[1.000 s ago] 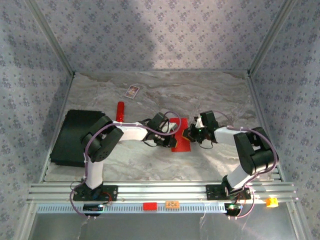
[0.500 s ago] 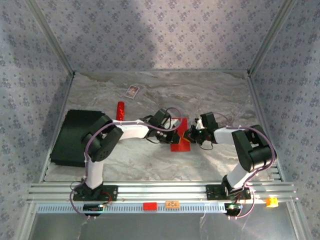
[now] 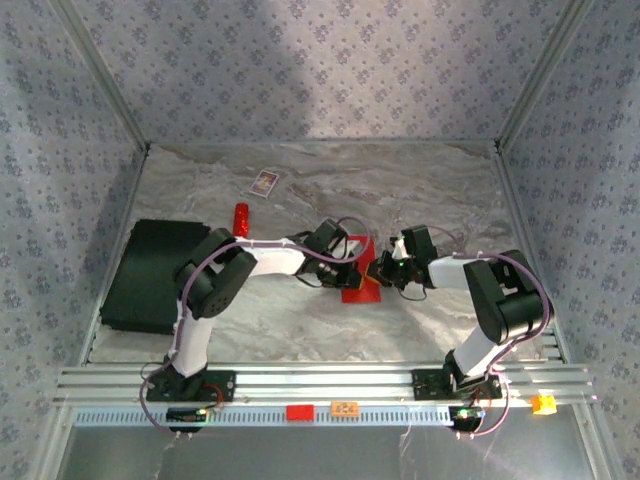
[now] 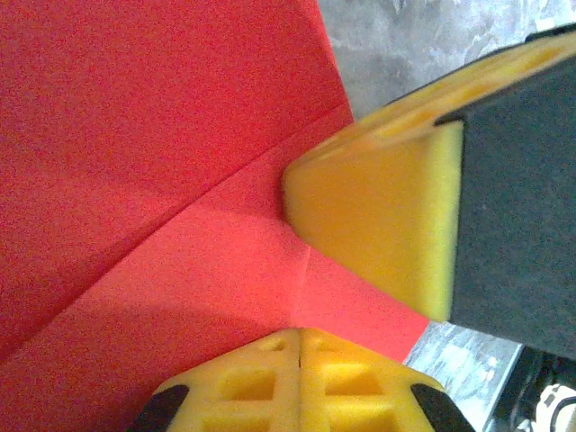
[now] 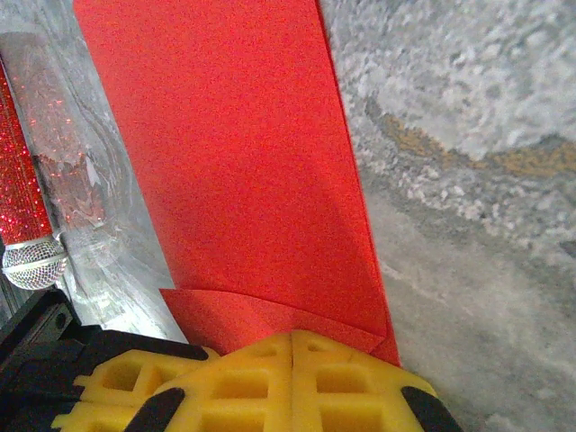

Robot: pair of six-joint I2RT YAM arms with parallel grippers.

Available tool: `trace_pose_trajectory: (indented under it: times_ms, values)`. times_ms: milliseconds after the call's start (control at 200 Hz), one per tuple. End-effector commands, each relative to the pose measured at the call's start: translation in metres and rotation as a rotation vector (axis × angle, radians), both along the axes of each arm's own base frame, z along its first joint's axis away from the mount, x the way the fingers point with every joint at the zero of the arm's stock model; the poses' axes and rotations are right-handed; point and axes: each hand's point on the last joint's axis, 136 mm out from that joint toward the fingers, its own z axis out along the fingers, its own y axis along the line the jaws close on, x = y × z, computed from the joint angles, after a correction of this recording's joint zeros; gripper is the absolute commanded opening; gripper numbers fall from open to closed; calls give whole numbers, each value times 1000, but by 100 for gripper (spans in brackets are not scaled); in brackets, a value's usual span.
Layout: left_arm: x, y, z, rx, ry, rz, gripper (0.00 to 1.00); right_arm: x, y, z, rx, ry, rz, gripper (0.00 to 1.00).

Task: Fold a paper plane with a square sheet of paper (pick it up from the middle)
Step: Fold the triangle a second time at the center of the table.

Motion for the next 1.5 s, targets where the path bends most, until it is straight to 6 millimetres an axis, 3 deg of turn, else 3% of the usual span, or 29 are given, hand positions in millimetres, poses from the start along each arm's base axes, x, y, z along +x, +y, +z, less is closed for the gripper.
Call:
trace_pose_trajectory:
  times_ms: [0, 165, 640, 1494]
  values:
    - [-26, 29, -13, 126, 28, -47, 7, -19, -21, -32, -98, 113, -52, 2]
    - [-34, 31, -3, 104, 16, -80, 10, -19, -20, -35, -96, 119, -51, 2]
    - [-52, 45, -6, 111, 47, -94, 10, -18, -18, -33, -84, 116, -49, 2]
    - [-55, 42, 13, 51, 31, -97, 9, -13, -10, -26, -52, 92, -30, 3]
